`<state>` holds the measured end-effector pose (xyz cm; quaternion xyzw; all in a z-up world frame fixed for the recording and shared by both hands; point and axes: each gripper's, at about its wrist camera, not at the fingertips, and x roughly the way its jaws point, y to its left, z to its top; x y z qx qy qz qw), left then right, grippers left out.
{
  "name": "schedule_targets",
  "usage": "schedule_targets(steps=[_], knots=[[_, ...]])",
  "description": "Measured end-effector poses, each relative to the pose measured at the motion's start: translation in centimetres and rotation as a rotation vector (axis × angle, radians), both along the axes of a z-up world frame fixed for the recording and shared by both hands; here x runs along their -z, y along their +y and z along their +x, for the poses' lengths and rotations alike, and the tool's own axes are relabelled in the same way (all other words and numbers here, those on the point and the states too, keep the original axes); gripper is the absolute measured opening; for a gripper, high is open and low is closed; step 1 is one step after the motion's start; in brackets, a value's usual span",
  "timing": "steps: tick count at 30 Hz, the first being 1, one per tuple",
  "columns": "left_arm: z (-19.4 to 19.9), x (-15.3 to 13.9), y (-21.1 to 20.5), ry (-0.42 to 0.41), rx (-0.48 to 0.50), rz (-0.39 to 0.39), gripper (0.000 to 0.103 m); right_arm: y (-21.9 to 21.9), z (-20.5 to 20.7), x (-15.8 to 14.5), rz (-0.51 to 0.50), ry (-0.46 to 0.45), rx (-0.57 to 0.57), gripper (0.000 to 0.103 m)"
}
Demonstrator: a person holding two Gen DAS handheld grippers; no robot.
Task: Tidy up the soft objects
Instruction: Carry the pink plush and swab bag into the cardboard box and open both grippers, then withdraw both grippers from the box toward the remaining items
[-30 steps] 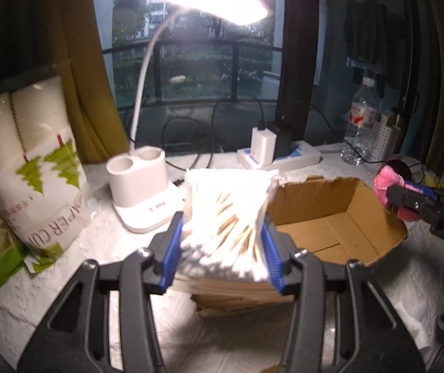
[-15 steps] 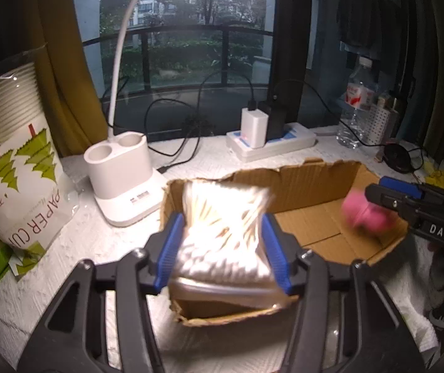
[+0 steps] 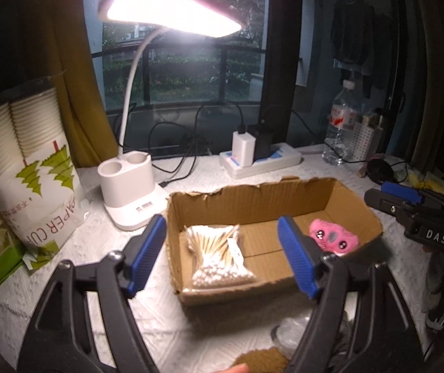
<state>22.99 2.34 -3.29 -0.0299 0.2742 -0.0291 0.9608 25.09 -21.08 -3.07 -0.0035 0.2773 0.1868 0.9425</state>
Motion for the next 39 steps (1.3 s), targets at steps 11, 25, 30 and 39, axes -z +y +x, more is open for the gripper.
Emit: schedule_targets(steps=[11, 25, 30, 39], knots=[[-4.1, -1.5, -0.1, -0.038, 0.013, -0.027, 0.076, 0.1, -4.7, -0.9, 0.002, -0.021, -0.006, 0.060], [-7.9, -0.7, -0.7, -0.008, 0.030, -0.067, 0.076, 0.4, -9.1, -1.6, -0.003, -0.025, -0.031, 0.060], [-9.0, -0.1, -0.8, 0.012, 0.025, -0.083, 0.076, 0.5, -10.1, -1.6, 0.001, -0.018, -0.039, 0.060], [-9.8, 1.7, -0.7, 0.065, 0.023, -0.107, 0.082, 1.1, -11.3, 0.2, -0.013, 0.031, -0.064, 0.061]])
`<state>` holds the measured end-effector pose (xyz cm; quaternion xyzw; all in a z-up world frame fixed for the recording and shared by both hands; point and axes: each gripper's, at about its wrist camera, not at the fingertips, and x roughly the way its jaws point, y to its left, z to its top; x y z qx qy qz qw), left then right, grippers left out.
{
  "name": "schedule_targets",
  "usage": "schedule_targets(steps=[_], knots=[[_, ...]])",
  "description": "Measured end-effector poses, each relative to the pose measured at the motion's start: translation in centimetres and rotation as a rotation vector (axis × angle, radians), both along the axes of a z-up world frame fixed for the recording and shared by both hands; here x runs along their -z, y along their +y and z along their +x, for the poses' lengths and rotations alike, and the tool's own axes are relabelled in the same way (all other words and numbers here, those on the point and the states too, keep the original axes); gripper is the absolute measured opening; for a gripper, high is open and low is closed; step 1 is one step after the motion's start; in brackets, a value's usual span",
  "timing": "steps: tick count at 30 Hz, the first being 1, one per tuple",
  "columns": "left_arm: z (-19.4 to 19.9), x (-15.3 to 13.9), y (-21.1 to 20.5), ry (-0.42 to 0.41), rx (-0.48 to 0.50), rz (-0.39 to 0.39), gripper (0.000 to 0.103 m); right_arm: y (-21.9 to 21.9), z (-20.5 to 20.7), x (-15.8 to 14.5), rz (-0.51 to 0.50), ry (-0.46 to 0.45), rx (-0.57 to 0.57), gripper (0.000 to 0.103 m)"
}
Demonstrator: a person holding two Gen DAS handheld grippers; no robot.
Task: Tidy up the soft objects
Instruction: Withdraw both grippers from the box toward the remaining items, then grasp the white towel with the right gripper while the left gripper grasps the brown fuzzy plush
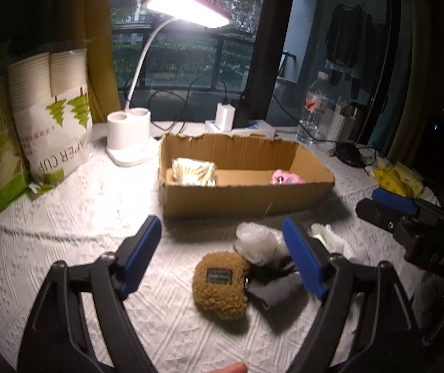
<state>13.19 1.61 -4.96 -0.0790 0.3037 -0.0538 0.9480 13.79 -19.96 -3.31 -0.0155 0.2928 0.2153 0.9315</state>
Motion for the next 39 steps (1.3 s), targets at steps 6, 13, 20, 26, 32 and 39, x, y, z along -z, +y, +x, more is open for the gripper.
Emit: schedule_targets(steps=[6, 13, 20, 26, 32, 39], knots=[[-0.2, 2.1, -0.4, 0.057, 0.014, 0.005, 0.082, -0.4, 0.2, 1.1, -0.004, 0.033, 0.009, 0.061], [0.0, 4.2, -0.5, 0.130, -0.015, 0.019, 0.082, -1.0, 0.2, 2.8, 0.007, 0.078, 0.017, 0.061], [1.0, 5.5, -0.9, 0.186, -0.013, 0.041, 0.082, -2.1, 1.0, 4.8, 0.038, 0.151, 0.040, 0.061], [2.1, 7.0, -1.5, 0.255, 0.001, 0.070, 0.082, -2.5, 1.7, 6.4, 0.071, 0.216, 0.033, 0.061], [2.5, 7.5, -1.7, 0.287, 0.003, 0.092, 0.082, -2.8, 2.4, 7.4, 0.101, 0.251, 0.016, 0.054], [2.3, 7.6, -2.4, 0.274, 0.029, 0.115, 0.055, -2.1, 2.1, 7.2, 0.066, 0.227, -0.021, 0.017]])
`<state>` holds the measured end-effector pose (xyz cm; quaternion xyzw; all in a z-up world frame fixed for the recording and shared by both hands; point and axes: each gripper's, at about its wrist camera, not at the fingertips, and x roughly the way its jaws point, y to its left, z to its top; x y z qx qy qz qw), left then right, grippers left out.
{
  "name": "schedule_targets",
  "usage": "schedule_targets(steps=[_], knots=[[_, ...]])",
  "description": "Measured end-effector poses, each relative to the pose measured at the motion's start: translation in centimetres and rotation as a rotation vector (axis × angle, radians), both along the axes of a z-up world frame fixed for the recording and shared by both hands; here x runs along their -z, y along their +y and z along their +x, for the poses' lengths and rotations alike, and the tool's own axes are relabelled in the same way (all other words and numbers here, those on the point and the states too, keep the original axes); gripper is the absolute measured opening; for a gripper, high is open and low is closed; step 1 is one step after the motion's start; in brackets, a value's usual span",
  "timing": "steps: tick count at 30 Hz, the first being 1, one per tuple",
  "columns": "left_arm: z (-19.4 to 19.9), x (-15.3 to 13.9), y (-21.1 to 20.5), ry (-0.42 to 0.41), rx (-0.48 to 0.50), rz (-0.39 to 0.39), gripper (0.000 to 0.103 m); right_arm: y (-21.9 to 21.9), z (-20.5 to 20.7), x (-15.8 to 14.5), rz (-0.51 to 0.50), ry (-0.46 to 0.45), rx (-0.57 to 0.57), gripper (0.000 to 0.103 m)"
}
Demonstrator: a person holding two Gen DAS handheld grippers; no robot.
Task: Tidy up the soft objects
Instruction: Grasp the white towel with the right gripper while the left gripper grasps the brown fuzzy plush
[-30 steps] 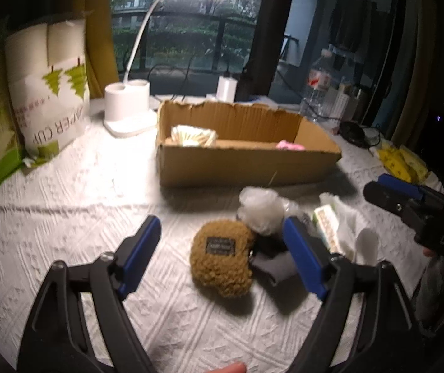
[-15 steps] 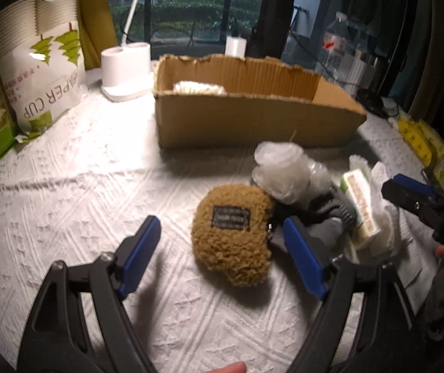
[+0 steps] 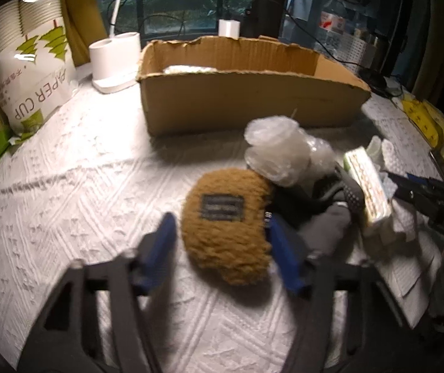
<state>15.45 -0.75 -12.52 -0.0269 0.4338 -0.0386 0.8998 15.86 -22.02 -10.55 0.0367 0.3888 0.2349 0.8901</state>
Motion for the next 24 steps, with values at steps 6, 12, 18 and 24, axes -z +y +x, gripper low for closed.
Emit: schedule_targets(steps=[6, 12, 18, 24], knots=[[-0.4, -0.4, 0.1, -0.023, 0.006, -0.016, 0.046, -0.4, -0.9, -1.1, 0.007, -0.061, 0.004, 0.012], [-1.3, -1.4, 0.4, -0.064, 0.009, -0.031, 0.044, -1.0, -1.3, -2.7, 0.010, -0.113, 0.012, 0.012], [-2.1, -2.6, 0.5, -0.095, 0.002, -0.030, 0.044, -1.1, -1.4, -3.2, 0.001, -0.128, 0.017, 0.012], [-2.9, -4.2, 1.0, -0.133, -0.007, -0.027, 0.044, -1.3, -1.6, -4.2, 0.000, -0.152, 0.018, 0.012]])
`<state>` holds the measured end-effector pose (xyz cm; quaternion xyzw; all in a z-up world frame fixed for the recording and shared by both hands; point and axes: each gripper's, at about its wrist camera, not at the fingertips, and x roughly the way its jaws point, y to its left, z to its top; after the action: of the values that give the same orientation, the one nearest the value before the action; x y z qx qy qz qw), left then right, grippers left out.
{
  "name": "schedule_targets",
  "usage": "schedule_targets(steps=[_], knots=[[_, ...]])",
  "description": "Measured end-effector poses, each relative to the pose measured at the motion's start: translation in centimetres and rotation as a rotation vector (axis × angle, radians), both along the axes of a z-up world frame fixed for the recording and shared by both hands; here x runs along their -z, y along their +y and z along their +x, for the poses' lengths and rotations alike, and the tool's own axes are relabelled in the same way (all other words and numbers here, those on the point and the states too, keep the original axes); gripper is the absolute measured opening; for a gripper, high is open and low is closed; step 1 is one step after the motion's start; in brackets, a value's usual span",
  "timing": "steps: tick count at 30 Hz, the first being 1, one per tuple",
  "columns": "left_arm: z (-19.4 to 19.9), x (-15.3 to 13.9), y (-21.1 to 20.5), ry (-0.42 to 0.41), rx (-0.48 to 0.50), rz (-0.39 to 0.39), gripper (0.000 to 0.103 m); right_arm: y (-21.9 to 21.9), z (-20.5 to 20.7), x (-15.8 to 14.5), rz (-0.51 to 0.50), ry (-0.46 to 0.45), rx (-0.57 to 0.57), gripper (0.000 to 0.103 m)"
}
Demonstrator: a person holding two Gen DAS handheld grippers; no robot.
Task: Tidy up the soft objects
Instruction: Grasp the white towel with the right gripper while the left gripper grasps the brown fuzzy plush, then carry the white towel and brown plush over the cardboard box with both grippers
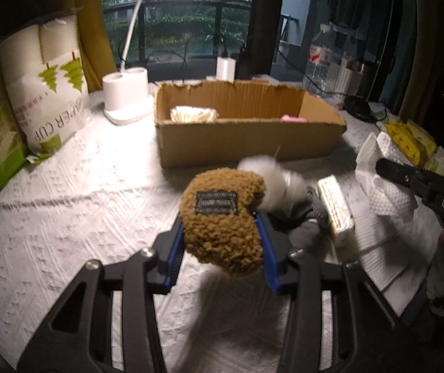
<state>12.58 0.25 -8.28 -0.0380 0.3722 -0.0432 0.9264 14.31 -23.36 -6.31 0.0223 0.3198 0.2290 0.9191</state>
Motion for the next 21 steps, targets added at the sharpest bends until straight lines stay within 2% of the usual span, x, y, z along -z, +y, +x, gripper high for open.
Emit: schedule_targets(steps=[13, 21], knots=[[1.2, -3.9, 0.9, -0.098, 0.008, 0.006, 0.044, -0.6, 1.4, -2.5, 0.017, -0.061, 0.006, 0.012], [2.7, -5.2, 0.4, -0.109, 0.037, -0.024, 0.044, -0.5, 2.6, -3.8, -0.013, -0.118, 0.002, 0.012]])
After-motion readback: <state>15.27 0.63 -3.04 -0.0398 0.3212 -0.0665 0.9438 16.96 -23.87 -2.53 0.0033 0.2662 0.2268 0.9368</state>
